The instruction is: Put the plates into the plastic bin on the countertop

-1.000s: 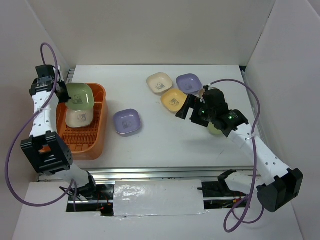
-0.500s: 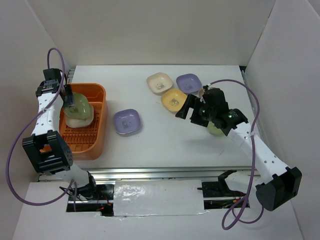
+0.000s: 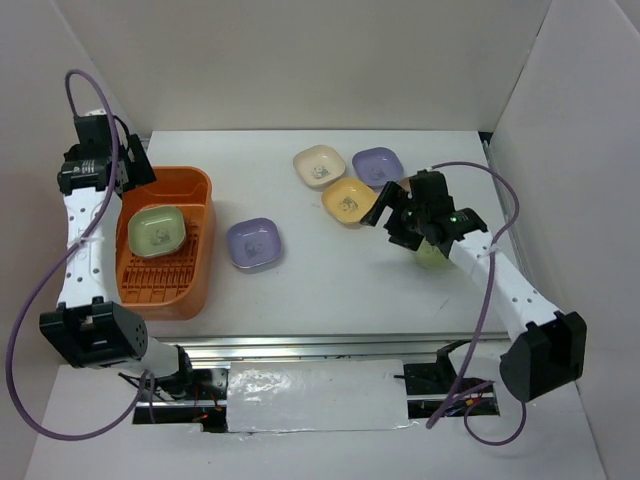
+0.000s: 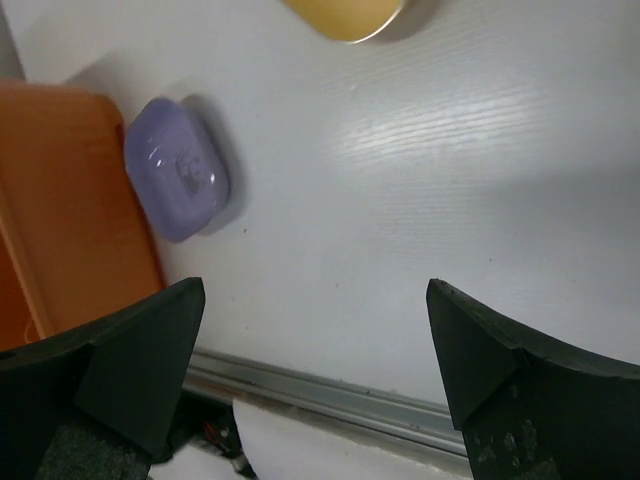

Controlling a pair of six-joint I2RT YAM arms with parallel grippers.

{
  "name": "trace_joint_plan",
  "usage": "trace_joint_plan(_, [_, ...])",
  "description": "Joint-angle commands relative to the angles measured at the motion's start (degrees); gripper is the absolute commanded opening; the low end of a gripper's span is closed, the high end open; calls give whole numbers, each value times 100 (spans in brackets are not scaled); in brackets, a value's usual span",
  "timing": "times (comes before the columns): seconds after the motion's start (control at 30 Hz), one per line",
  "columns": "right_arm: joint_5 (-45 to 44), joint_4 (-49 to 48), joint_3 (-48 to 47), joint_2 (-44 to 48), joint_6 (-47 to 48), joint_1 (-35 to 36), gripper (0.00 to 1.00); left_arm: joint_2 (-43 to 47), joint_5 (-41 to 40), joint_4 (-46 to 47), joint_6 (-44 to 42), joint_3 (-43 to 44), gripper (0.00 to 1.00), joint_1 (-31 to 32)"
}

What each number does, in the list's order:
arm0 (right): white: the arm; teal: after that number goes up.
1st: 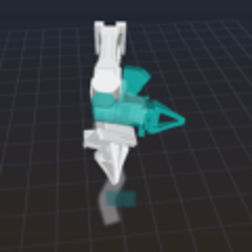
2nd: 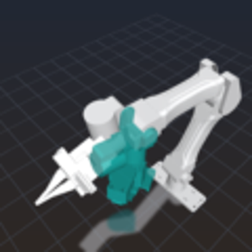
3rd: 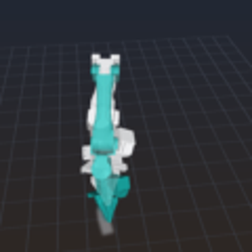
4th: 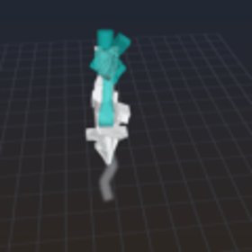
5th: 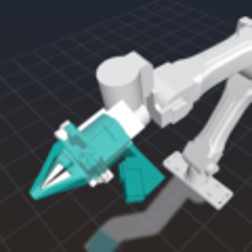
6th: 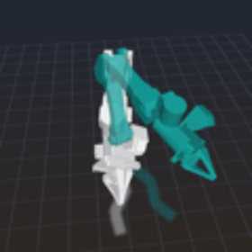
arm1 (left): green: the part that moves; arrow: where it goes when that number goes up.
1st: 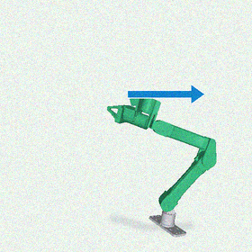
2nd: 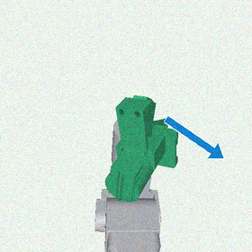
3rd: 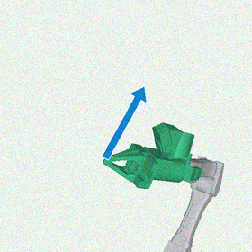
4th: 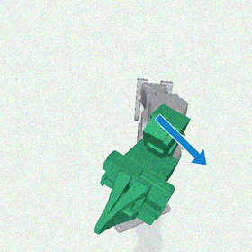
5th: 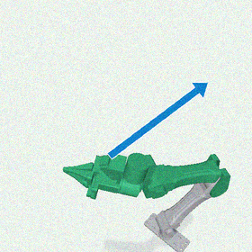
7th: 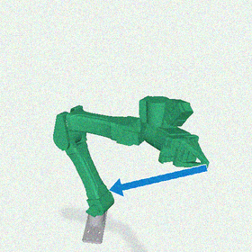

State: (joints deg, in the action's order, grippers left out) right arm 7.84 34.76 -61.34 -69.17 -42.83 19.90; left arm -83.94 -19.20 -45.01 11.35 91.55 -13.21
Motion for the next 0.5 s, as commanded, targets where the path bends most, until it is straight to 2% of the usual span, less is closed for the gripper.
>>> trace_joint_plan(0.0, [-413,-321,148,-272,-523,-188,100,430,222,-577,885,433,99,-32])
trace_joint_plan(0.07, [-765,-382,201,-255,-700,-180,100,737,723,-456,1201,86,99,-41])
trace_joint_plan(0.1, [-940,-539,297,-212,-822,-180,100,1139,986,-282,1646,-118,99,-41])
trace_joint_plan(0.17, [-1003,-759,359,-264,-876,-206,100,1511,1059,-122,1931,-768,99,-41])
trace_joint_plan(0.27, [-1029,-840,-25,-982,-964,-171,100,1758,1208,-164,1809,-911,99,-24])
trace_joint_plan(0.33, [-1134,-734,-289,-1834,-1069,-136,100,1802,1452,-358,1844,-902,99,-15])
trace_joint_plan(0.37, [-1222,-725,-543,-2351,-1165,-127,99,1889,1472,-411,1888,-928,99,55])
trace_joint_plan(0.47, [-1328,-875,-939,-2978,-1236,-109,95,2065,1403,-534,1897,-963,99,371])
